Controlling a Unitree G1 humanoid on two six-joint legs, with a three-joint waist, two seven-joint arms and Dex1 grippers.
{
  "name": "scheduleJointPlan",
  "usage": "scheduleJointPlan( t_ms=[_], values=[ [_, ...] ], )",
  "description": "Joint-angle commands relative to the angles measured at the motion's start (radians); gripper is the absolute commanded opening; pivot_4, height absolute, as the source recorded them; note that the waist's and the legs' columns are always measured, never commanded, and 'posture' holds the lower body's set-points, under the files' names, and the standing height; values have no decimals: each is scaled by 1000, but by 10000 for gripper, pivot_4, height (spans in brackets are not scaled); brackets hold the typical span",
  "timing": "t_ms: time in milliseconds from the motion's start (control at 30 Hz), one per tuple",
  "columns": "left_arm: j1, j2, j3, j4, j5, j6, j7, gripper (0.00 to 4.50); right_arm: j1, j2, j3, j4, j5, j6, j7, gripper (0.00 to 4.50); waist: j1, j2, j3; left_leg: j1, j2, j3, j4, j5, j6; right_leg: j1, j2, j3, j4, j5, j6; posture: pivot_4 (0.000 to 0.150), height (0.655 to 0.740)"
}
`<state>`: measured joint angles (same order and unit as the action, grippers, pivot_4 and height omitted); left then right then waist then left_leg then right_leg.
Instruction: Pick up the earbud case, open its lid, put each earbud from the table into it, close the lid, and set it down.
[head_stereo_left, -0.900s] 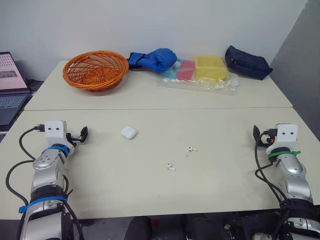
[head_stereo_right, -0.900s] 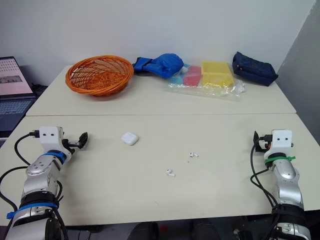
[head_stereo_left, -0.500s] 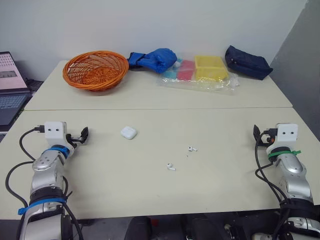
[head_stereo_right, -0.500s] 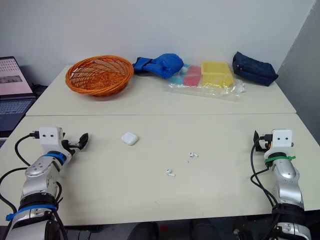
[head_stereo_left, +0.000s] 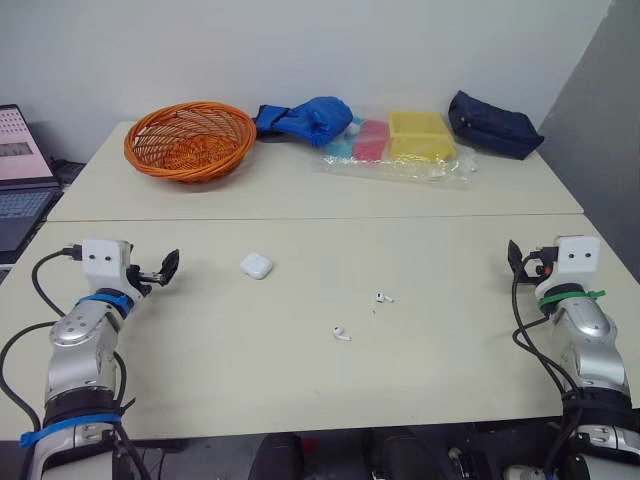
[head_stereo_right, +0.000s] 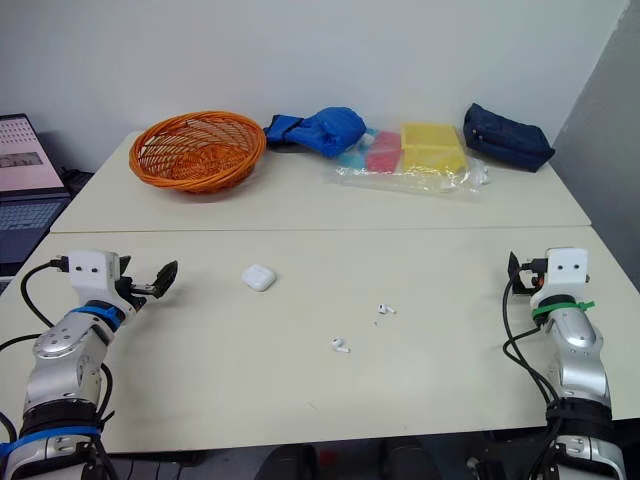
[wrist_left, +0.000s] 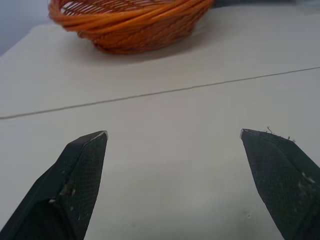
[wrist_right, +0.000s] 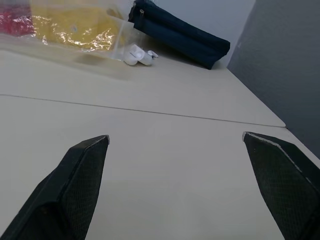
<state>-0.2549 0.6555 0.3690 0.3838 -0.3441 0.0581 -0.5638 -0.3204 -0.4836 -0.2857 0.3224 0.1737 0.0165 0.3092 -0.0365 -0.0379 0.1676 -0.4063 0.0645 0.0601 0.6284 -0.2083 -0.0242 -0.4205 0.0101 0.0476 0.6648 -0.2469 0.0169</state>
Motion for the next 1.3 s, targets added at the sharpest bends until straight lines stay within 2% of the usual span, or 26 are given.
scheduleJointPlan(
  t_ms=[33, 167, 300, 467, 867, 1233, 1267, 1300],
  values=[
    [68, 46, 2, -254, -115, 104, -137, 44533, -77, -51, 65, -52, 72, 52, 217, 45000, -3, 0, 0, 0, 0, 0, 0, 0, 0, 0, 0, 0, 0, 0, 0, 1500, 7400],
    [125, 77, -61, -383, -162, 213, -247, 44533, -140, -100, 141, -62, 119, 107, 432, 45000, -2, 1, 0, 1, 0, 0, 0, 0, 0, 1, 0, 0, 0, 0, 0, 1500, 7400],
    [112, 66, -151, -351, -79, 198, -264, 44533, -196, -119, 246, -170, 219, 226, 679, 45000, 5, 1, 0, 1, 0, -1, 0, 0, 0, 1, 1, -1, 0, 0, 0, 1500, 7400],
    [66, 0, -205, -276, -11, 148, -222, 44533, -220, -144, 357, -326, 273, 387, 819, 45000, 7, 1, 0, 0, 0, -2, 0, 0, 0, 0, 2, -1, 0, -1, -1, 1500, 7400],
    [-68, -172, -275, 1, 113, -1, -148, 44533, -229, -137, 407, -516, 286, 516, 782, 45000, 11, 0, 0, -2, 0, -2, 1, 0, 0, 0, 1, -2, 0, 0, -1, 1500, 7400],
    [-152, -214, -300, 124, 178, -66, -130, 44533, -224, -144, 389, -555, 302, 559, 751, 45000, 24, 1, 0, 0, -2, -3, 3, 0, 1, 1, 1, -3, 0, 1, 0, 1500, 7400],
    [-148, -212, -300, 121, 176, -65, -136, 40740, -224, -145, 388, -558, 304, 561, 748, 45000, 24, 1, 0, 0, -1, -3, 3, 1, 1, 1, 1, -3, 0, 1, 0, 1500, 7400],
    [-145, -210, -302, 120, 176, -66, -143, 39155, -224, -145, 385, -559, 307, 564, 746, 45000, 24, 1, 0, 0, -1, -3, 3, 1, 1, 1, 1, -2, 0, 2, 0, 1500, 7400]
  ],
)
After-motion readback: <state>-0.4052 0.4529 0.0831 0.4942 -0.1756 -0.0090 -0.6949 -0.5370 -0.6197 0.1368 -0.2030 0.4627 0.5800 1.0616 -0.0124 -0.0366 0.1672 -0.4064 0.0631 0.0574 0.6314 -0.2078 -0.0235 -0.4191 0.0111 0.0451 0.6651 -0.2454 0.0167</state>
